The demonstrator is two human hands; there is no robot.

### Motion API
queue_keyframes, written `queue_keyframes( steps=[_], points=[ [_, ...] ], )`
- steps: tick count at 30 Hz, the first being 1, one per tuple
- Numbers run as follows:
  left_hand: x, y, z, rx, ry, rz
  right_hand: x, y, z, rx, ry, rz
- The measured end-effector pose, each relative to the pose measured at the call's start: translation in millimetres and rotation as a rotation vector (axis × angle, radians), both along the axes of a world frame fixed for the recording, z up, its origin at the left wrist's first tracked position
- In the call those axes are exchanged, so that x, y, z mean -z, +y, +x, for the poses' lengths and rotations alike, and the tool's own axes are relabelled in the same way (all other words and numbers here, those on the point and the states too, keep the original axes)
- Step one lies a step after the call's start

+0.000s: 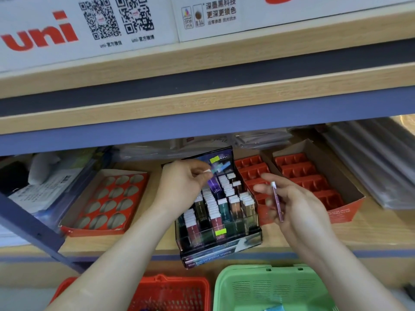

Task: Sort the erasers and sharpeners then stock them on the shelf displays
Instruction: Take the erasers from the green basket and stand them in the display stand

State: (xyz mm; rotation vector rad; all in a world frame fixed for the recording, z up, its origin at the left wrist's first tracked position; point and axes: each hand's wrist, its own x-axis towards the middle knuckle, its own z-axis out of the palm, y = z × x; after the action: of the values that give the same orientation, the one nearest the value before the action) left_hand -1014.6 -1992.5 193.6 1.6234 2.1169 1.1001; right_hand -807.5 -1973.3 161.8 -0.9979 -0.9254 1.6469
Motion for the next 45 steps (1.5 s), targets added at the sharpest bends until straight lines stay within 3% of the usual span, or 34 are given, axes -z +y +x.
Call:
queue_keyframes(
  steps=[14, 18, 24, 33, 39, 45],
  points=[
    [12.9, 21.2, 12.3, 0.129, 0.295, -0.233, 7.6, -5.7, 5.6, -0.062, 0.011, 0.056],
    [9.3, 16.5, 8.1, 0.108, 0.242, -0.173, 9.3, -8.9, 3.9, -0.048, 0.011, 0.017],
    [-1.3, -7.9, -19.8, -0.026, 0.166, 0.109, 9.1, -11.2, -0.2, -0.097, 0.002, 0.028],
    [11.8, -30.8, -51.3, -0.115, 0.070, 0.134, 10.4, -18.7, -15.9, -0.118, -0.161, 0.194],
    [18.8, -30.4, -51.6, -0.078, 0.157, 0.095, 5.2, -20.0, -20.2, -0.125, -0.127, 0.172],
    [23.3, -27.2, -49.8, 0.000, 0.314, 0.089, 1.7, -24.9, -21.9, -0.152, -0.221, 0.219]
  ],
)
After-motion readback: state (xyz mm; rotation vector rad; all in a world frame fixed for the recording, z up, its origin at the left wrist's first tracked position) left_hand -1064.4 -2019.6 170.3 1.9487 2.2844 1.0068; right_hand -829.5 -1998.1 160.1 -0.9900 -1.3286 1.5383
